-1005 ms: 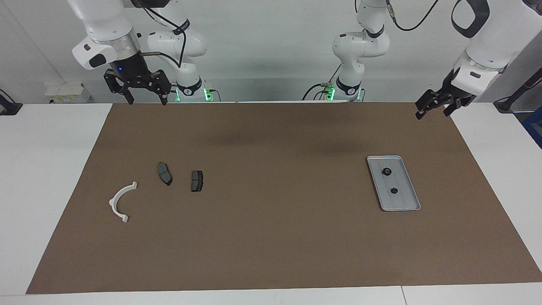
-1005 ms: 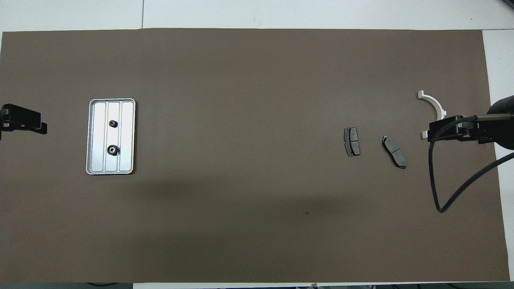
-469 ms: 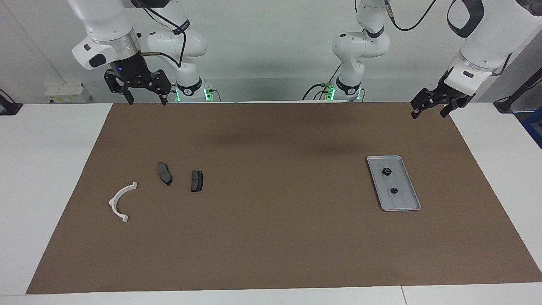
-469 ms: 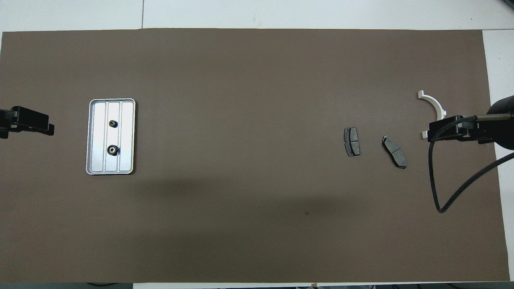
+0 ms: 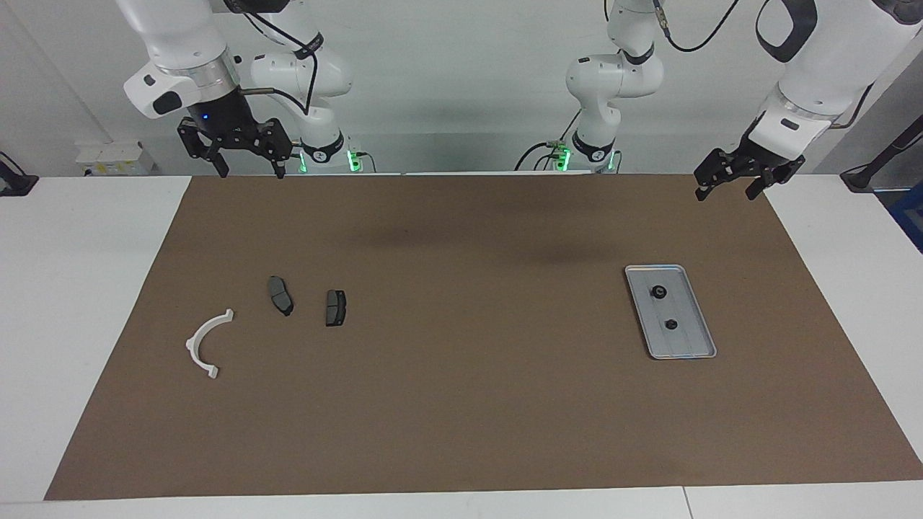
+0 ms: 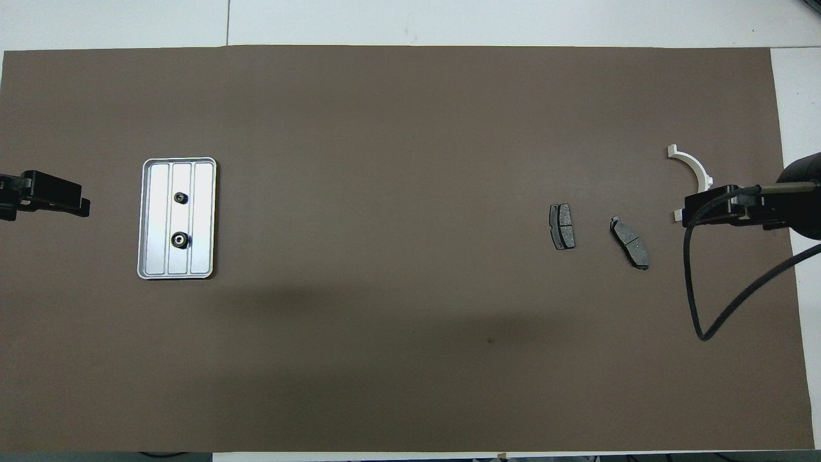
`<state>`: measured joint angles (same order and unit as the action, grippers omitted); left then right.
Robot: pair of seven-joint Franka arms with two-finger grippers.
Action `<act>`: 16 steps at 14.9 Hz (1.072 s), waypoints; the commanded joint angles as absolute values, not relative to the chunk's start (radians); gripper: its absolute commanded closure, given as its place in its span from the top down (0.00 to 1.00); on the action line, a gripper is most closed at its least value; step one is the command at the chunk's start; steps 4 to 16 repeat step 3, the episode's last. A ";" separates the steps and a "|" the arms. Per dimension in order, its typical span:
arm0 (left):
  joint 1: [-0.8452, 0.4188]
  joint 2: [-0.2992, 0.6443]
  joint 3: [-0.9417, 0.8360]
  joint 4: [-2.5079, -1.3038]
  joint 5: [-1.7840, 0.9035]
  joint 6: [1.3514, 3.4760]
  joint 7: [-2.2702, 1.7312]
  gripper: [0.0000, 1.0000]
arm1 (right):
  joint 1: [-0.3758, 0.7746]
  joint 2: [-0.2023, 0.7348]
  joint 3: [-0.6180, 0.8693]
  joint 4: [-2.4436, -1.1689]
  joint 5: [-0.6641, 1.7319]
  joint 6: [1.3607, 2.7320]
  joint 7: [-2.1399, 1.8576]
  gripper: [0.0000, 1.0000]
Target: Pick bearing gear from pile to tray
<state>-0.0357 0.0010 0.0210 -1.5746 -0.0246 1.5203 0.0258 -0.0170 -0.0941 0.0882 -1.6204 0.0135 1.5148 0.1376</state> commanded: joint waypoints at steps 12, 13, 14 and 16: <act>-0.048 -0.021 0.029 -1.583 -0.034 1.517 0.041 1.00 | -0.020 -0.107 0.089 -1.632 0.020 1.536 0.144 1.00; -0.048 -0.021 0.029 -1.583 -0.034 1.517 0.041 1.00 | -0.020 -0.107 0.089 -1.632 0.020 1.536 0.144 1.00; -0.048 -0.021 0.029 -1.583 -0.034 1.517 0.041 1.00 | -0.020 -0.107 0.089 -1.632 0.020 1.536 0.144 1.00; -0.048 -0.021 0.029 -1.583 -0.034 1.517 0.041 1.00 | -0.020 -0.107 0.089 -1.632 0.020 1.536 0.144 1.00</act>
